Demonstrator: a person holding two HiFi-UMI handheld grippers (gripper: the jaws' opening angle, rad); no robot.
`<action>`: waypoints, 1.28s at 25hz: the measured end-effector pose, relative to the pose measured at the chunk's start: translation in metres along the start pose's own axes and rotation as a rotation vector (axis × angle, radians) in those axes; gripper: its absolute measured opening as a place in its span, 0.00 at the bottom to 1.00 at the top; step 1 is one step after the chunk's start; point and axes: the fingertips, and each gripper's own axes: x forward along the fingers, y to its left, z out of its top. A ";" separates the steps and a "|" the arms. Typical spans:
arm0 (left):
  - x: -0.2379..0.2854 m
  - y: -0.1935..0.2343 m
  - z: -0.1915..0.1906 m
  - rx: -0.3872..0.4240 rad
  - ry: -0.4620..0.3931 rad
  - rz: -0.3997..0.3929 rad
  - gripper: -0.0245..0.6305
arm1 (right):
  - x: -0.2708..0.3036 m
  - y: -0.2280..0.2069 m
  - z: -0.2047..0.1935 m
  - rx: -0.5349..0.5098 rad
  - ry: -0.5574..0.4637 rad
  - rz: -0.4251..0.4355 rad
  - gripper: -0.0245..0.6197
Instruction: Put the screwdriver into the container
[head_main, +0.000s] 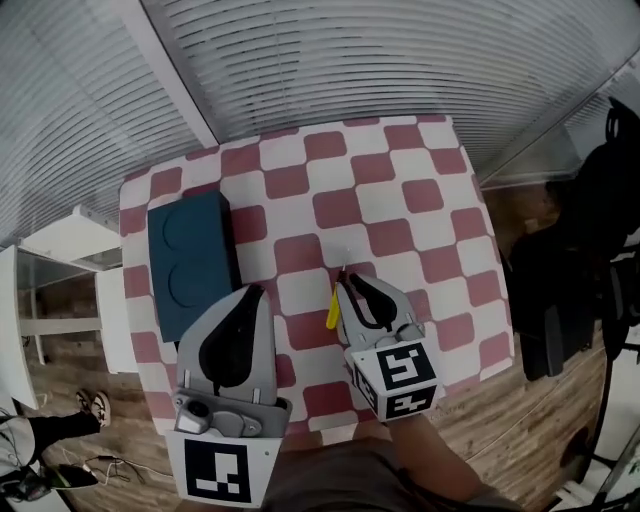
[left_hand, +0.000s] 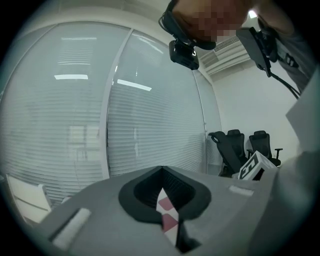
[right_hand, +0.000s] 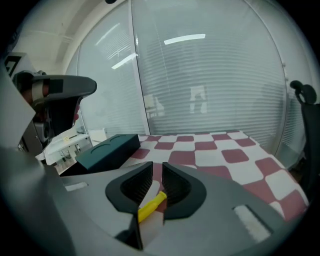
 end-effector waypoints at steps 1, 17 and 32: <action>0.003 0.001 -0.004 -0.004 0.007 -0.007 0.04 | 0.003 0.000 -0.007 0.010 0.017 -0.004 0.18; 0.018 0.015 -0.036 -0.043 0.039 -0.056 0.04 | 0.022 0.006 -0.075 0.079 0.230 -0.053 0.35; -0.001 0.030 -0.033 -0.043 0.033 0.003 0.04 | 0.026 0.017 -0.078 -0.005 0.287 -0.015 0.19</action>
